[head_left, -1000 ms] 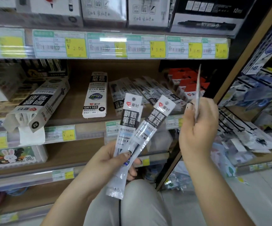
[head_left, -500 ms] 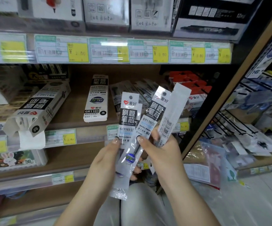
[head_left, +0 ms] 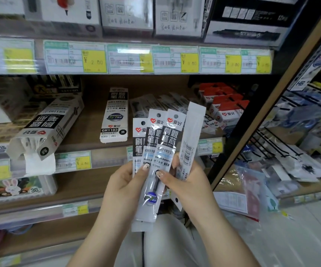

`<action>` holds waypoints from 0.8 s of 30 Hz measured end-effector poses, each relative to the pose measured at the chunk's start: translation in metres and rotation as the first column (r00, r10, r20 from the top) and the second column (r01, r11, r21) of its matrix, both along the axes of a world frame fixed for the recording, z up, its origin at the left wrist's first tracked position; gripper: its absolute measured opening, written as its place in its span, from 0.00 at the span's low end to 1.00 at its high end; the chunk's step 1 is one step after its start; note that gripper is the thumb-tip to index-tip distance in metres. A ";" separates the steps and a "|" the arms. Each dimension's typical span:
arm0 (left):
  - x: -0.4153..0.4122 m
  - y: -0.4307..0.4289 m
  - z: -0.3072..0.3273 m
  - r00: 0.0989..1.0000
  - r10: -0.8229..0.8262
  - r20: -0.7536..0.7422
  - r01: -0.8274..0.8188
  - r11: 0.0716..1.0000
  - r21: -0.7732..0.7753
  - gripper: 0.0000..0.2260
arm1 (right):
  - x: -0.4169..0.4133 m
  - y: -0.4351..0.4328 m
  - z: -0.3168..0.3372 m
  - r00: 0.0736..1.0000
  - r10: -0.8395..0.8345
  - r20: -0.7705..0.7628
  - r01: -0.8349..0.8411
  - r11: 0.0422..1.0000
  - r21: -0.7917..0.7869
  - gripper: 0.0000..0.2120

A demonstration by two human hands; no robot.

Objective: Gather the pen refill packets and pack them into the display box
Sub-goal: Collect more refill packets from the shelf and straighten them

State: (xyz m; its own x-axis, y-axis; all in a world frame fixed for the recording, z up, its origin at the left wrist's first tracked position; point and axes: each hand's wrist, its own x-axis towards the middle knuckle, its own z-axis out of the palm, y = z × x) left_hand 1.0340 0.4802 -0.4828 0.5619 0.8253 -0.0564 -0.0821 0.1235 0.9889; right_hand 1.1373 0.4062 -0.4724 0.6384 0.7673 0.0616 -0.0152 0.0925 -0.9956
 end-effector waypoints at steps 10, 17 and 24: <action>-0.002 -0.005 -0.001 0.997 -0.058 0.050 0.058 0.998 0.009 0.10 | 0.002 -0.003 -0.004 1.000 0.010 0.005 -0.010 1.000 0.002 0.16; -0.002 -0.004 -0.003 1.000 0.024 -0.001 -0.024 1.000 0.012 0.09 | 0.008 -0.002 -0.002 0.933 0.018 -0.360 -0.027 0.999 -0.020 0.23; -0.003 0.000 -0.007 0.997 0.050 -0.054 -0.051 0.999 -0.010 0.06 | 0.012 -0.008 -0.002 0.995 -0.093 0.030 0.097 0.983 -0.158 0.10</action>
